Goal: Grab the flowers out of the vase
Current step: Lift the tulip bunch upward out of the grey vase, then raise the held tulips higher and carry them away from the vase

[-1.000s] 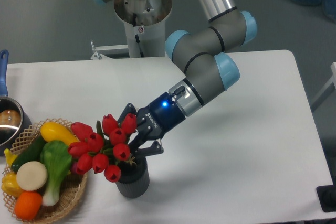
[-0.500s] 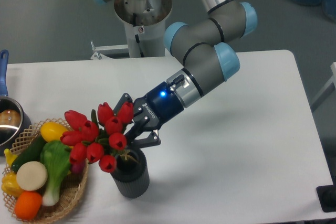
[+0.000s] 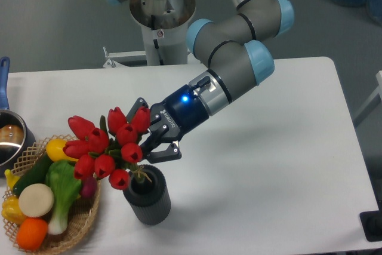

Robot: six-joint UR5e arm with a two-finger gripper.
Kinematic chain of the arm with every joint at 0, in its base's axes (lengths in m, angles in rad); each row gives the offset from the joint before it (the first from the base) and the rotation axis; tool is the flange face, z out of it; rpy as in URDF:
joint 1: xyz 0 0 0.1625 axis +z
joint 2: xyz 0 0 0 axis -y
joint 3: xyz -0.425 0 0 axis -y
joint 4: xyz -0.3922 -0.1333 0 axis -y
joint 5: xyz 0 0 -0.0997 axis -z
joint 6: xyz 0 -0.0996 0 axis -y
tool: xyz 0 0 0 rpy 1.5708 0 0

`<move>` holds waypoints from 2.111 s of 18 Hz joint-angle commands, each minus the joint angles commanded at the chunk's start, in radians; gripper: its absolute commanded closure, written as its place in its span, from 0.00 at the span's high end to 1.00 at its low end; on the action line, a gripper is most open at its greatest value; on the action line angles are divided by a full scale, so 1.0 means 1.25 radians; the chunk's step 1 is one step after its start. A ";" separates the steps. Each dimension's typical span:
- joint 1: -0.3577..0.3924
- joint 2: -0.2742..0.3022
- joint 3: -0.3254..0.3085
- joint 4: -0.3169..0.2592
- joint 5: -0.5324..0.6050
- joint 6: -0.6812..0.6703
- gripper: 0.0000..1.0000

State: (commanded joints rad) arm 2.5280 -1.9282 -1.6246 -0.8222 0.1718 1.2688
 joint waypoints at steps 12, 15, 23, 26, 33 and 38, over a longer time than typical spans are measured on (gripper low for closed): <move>0.018 0.006 0.096 0.000 -0.001 -0.166 0.37; 0.018 0.009 0.096 -0.001 -0.002 -0.180 0.37; 0.021 0.044 0.102 -0.001 -0.023 -0.232 0.37; 0.039 0.056 0.104 -0.004 -0.005 -0.237 0.37; 0.108 0.081 0.109 -0.006 0.123 -0.326 0.37; 0.188 0.090 0.104 -0.005 0.125 -0.322 0.37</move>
State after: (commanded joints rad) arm 2.7626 -1.8162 -1.4941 -0.8283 0.3283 0.8667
